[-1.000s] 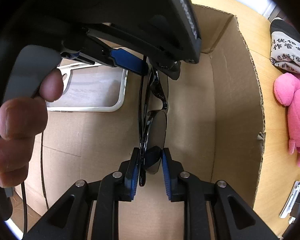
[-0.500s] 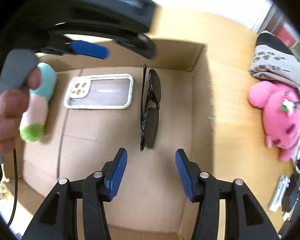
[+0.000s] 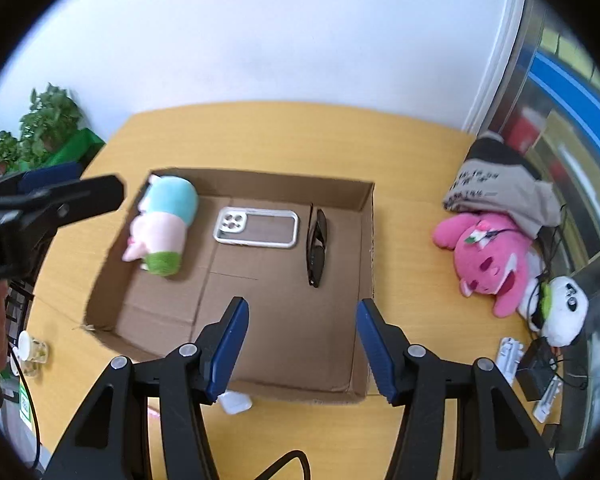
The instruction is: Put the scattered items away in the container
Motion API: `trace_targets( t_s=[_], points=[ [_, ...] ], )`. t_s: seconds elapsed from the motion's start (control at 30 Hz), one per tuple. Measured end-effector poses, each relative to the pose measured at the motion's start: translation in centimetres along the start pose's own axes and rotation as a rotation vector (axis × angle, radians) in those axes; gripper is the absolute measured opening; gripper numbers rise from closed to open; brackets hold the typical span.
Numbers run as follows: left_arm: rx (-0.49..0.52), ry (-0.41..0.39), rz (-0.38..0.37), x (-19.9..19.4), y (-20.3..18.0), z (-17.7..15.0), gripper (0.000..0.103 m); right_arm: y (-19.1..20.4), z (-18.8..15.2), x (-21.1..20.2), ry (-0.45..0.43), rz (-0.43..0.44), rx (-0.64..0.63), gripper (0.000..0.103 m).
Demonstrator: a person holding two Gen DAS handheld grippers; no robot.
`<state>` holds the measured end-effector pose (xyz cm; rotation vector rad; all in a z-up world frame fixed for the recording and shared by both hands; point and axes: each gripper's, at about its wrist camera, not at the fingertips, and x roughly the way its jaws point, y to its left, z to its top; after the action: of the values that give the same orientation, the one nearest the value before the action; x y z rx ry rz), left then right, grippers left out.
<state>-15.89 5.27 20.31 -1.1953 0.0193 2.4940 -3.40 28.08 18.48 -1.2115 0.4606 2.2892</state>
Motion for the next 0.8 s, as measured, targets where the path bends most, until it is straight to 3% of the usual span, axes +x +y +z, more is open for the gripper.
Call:
trace_targets(
  t_s=[0.33,0.8],
  points=[
    [-0.025,-0.079,0.014,-9.0,-1.8,-3.7,0.101,1.1,-2.7,-6.7,-0.066,-0.016,0.026,0.056],
    [-0.021,-0.086,0.034,-11.9,-3.8,-5.9,0.101,1.5,-4.9,-9.5,-0.090,-0.019,0.029,0.056]
  ],
)
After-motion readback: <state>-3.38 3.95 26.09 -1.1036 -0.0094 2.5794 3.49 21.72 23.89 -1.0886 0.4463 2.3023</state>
